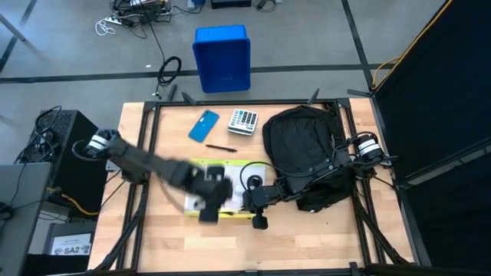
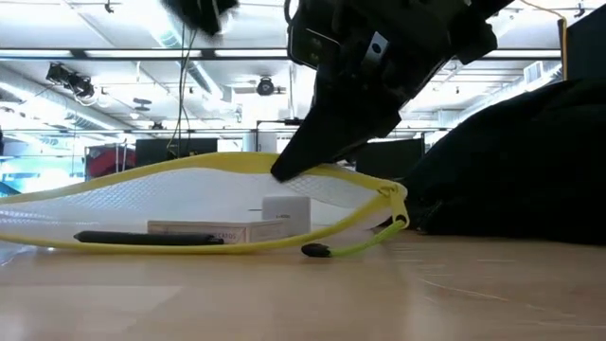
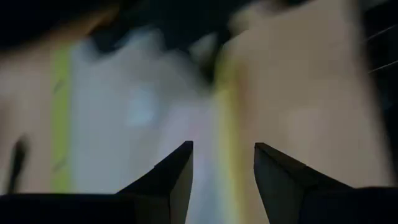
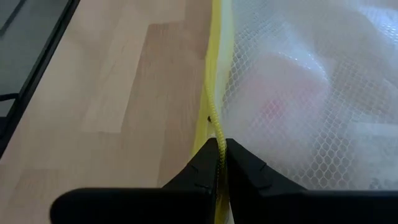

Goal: Unpack backpack
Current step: Remove the black pen from the white zip bag

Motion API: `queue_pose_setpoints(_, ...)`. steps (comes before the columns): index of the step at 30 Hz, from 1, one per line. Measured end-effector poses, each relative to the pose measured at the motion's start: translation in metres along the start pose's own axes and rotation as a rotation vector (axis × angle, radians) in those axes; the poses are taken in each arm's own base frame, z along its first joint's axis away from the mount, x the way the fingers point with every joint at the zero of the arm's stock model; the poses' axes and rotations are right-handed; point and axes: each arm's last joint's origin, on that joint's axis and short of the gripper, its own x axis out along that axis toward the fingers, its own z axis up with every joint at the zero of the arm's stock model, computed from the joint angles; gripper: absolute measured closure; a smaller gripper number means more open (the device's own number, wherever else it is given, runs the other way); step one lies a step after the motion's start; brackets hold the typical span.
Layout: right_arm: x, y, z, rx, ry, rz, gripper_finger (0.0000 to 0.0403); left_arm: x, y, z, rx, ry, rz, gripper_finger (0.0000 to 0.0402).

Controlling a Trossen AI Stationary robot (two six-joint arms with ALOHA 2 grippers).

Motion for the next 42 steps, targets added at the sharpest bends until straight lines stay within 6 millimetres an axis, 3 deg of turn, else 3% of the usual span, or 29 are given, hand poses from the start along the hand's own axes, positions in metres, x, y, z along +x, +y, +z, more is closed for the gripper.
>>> queue_pose_setpoints(6,0.0,0.001,0.003,0.004,-0.03,0.006,0.0402,0.019,-0.077,-0.004,0.134,-0.165,-0.074,0.0265)
queue_pose_setpoints(11,0.0,0.002,0.003,0.022,-0.036,0.01,0.0402,0.053,-0.104,-0.023,0.165,-0.123,0.051,0.0264)
queue_pose_setpoints(19,-0.001,0.015,0.0,0.006,-0.029,0.05,0.0401,0.096,-0.095,-0.058,0.072,0.175,0.243,0.0264)
queue_pose_setpoints(32,-0.002,0.028,0.0,-0.01,-0.068,0.088,0.0402,0.112,-0.084,-0.073,0.025,0.197,0.273,0.0264)
queue_pose_setpoints(42,-0.002,0.028,0.0,-0.009,-0.067,0.088,0.0402,0.125,-0.061,-0.09,0.023,0.273,0.331,0.0264)
